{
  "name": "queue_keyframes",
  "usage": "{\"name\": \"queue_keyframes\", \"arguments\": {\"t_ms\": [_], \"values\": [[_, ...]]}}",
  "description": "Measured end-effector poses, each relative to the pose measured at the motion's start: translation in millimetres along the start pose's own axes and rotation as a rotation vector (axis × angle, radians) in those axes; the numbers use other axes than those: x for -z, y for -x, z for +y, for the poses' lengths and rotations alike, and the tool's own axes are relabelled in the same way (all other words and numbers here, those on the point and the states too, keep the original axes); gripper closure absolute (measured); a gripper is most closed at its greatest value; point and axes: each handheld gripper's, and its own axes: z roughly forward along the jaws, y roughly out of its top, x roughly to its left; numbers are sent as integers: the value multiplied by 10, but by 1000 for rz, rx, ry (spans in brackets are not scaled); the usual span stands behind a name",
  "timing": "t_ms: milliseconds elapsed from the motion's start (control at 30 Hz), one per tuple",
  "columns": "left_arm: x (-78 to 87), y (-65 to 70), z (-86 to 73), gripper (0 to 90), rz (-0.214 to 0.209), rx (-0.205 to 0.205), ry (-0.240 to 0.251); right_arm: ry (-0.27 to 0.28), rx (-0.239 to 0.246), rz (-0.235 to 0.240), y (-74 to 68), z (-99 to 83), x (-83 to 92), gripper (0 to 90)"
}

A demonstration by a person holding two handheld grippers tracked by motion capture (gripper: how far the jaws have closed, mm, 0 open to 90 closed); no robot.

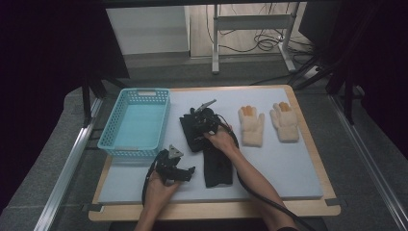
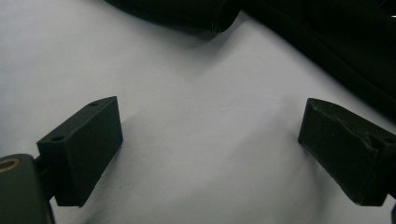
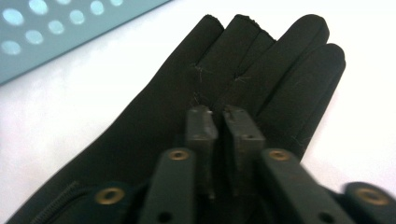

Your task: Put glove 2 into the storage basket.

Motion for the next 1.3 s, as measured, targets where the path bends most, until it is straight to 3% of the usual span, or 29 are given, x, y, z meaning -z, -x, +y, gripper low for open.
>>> {"name": "queue_keyframes", "arguments": {"t_ms": [100,233,500,700,800,867,1167,1300], "values": [[0,0,0,67,0,1,0,-8,1,-5,-8,18,29,876],[1,-1,0,67,-1,0,-1,3,-32,8,1,43,106,878],[4,-4,0,67,0,-4,-5,80,-34,20,-113,164,640,878],[1,-4,-1,67,0,-4,-2,102,-41,5,-196,171,941,878],[1,-4,-1,67,0,-4,-2,101,-61,-6,-253,95,1131,878],[1,-4,-1,67,-1,-4,-2,99,-66,-7,-264,70,1159,878],[1,0,1,67,0,1,1,76,-200,-50,-437,-383,1488,877],[1,1,1,67,1,1,1,76,-235,-44,-488,-481,1523,877]]}}
